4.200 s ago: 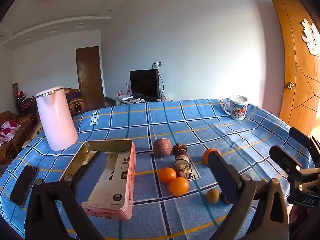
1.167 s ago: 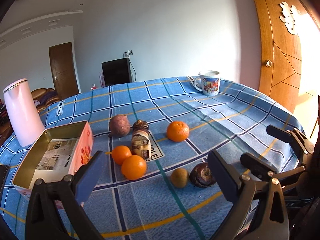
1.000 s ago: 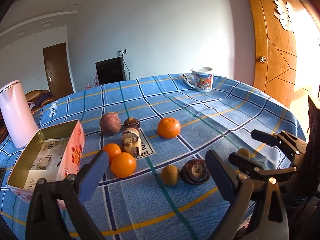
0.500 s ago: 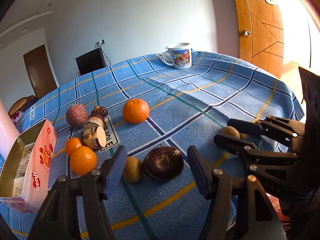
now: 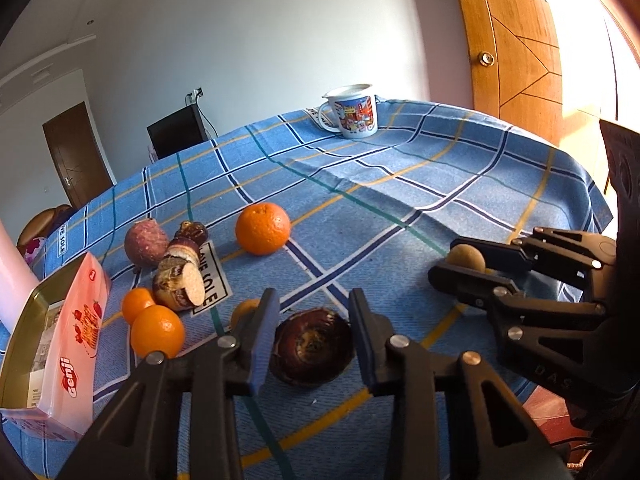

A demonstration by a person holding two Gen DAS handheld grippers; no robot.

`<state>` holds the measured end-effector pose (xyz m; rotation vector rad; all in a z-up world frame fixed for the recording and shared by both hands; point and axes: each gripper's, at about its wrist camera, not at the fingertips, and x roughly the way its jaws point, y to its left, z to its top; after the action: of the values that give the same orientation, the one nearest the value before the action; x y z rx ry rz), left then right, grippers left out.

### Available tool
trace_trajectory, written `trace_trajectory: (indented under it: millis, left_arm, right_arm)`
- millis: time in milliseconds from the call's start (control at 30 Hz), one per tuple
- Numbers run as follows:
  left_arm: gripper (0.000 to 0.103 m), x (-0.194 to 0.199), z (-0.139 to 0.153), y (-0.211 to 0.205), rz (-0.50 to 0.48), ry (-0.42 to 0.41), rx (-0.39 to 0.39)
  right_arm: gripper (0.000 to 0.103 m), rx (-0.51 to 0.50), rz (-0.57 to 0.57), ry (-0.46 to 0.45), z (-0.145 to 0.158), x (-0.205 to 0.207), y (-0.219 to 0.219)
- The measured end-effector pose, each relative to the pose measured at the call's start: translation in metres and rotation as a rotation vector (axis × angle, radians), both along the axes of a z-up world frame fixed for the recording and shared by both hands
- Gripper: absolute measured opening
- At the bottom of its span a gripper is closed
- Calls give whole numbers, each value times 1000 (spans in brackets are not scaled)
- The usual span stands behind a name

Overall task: Organize fruits
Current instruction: 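Close the left tool on the dark brown fruit while the right tool grasps the kiwi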

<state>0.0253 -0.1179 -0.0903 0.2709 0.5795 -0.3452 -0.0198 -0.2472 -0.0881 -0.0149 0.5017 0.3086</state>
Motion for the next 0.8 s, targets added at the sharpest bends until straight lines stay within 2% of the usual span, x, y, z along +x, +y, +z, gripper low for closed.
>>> trace_trajectory:
  millis: [167,233,300,400,433,533,600,667,800]
  left_arm:
    - [36,1,6,12,9,8,-63]
    - [30,0,10,17,13,0,-83]
    - [17,-1,14,21,15,-9,-99]
    - [17,1,15,26,17,1,-115]
    - [17,1,14,27,13,2,-118]
    - [27,-3,13,26,14,-3,-107]
    - [41,-6,10,25,8,-5,-95]
    - [45,-8,7,23,5,0,-83]
    - [45,-7,-2,15,-10,33,-55]
  right_arm:
    - [28,7,-1,-29,6,-4,0]
    - [28,11,1,-38,8,-5,1]
    - [28,14,4,-48,10,-5,2]
    - [28,14,12,-61,14,-7,6]
    - [28,11,16,-62,15,-6,8]
    - [28,8,21,-65,15,-7,10]
    - [28,9,21,-67,15,-7,10]
    - [28,15,19,-69,15,-7,8]
    - [28,23,16,-69,13,-8,6]
